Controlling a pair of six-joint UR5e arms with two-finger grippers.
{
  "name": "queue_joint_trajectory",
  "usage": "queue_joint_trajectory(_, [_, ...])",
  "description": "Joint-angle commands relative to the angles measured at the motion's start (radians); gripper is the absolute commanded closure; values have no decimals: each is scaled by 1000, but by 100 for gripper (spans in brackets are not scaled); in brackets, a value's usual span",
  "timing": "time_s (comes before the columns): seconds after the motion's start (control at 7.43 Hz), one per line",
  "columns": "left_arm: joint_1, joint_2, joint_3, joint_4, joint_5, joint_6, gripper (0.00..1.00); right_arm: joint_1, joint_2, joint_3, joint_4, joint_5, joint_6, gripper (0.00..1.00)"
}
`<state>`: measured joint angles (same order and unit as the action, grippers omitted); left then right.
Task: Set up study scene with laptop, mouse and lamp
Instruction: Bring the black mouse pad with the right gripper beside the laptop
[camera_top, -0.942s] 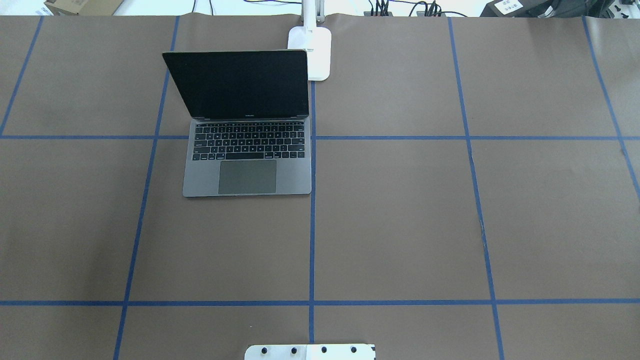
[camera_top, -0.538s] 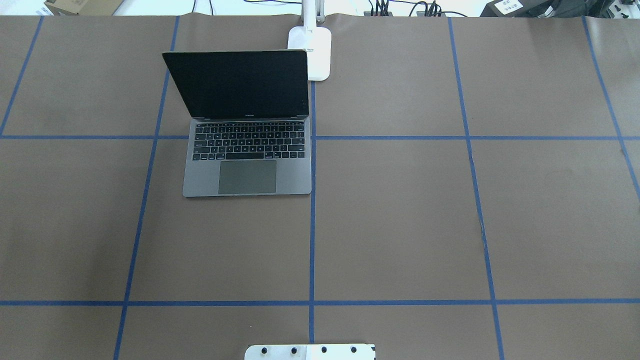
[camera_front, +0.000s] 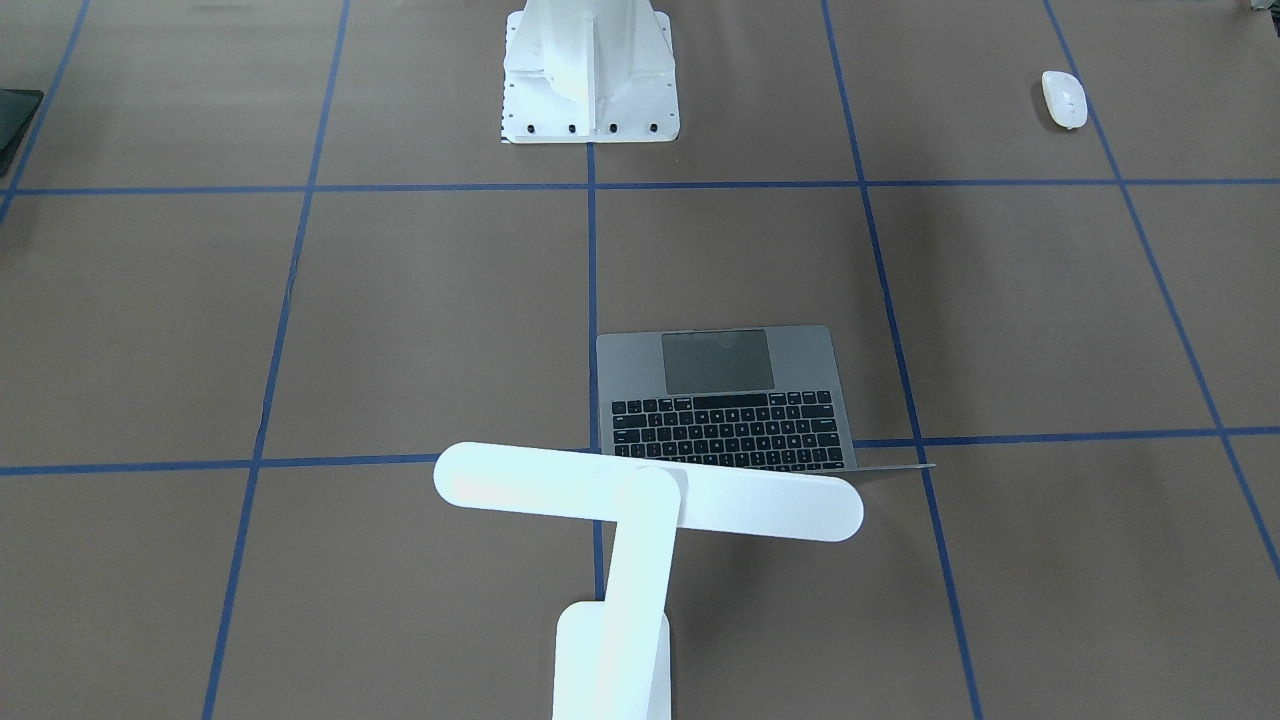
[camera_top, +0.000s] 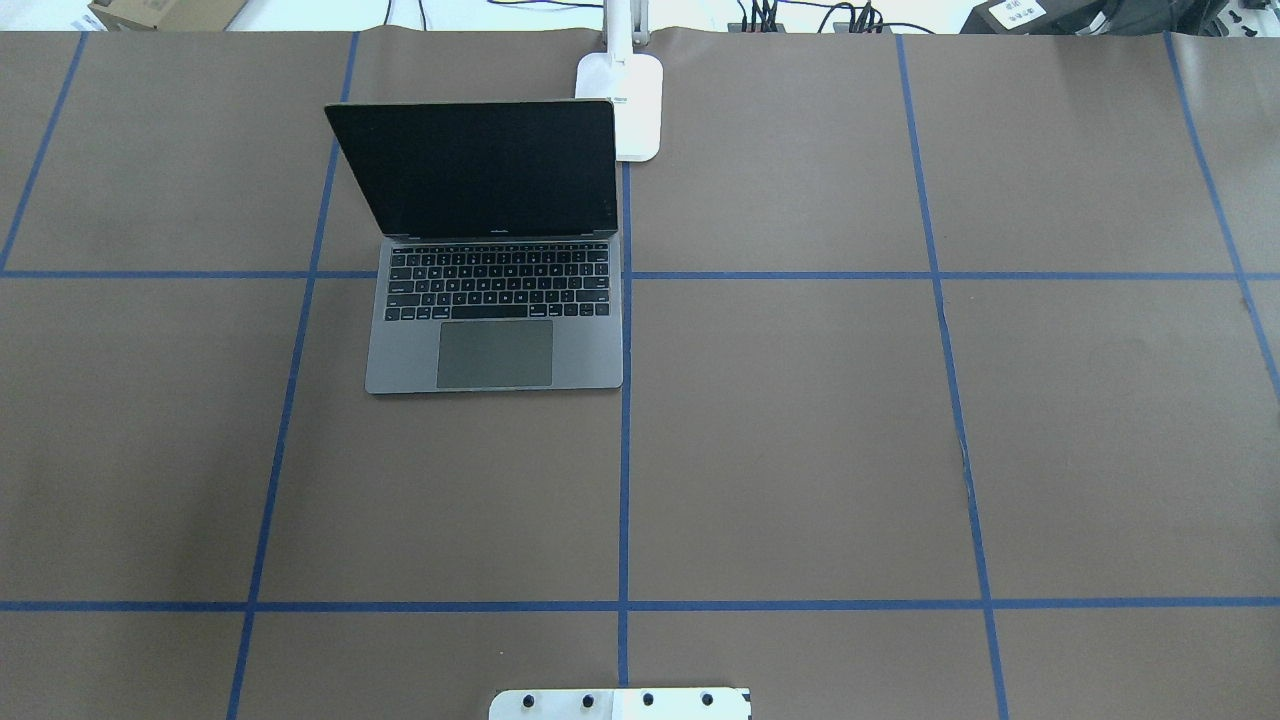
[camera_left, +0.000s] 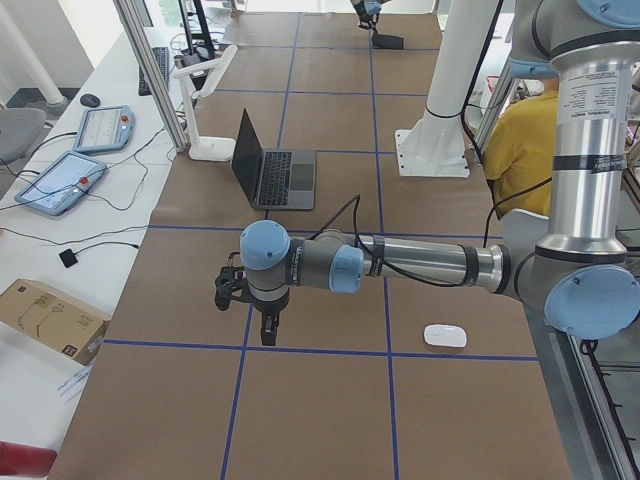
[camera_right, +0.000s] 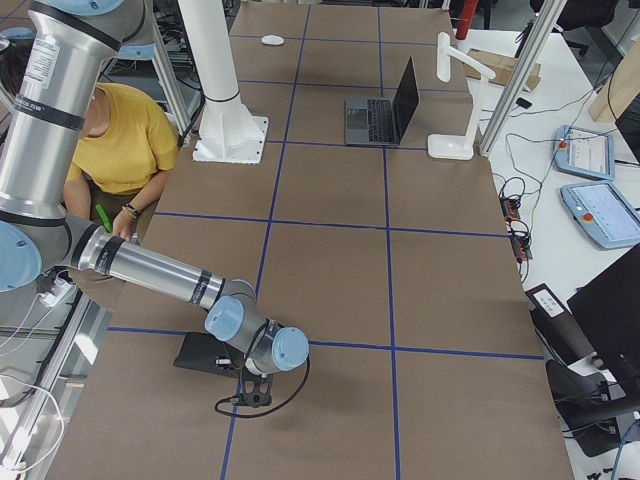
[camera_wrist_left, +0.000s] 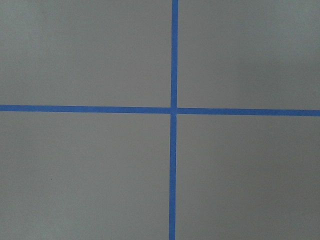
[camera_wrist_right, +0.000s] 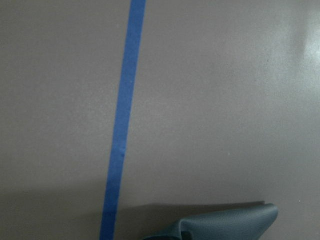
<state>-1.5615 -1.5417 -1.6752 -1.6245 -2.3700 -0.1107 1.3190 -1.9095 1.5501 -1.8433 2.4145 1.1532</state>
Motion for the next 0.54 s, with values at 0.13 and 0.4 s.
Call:
queue_joint_trajectory(0.13, [0,0,-1,0,0,-1,0,0,27,276,-295,0,-1,100])
queue_joint_trajectory(0.4, [0,2,-1,2,-2,-1,0,0,120,320,-295,9,11,100])
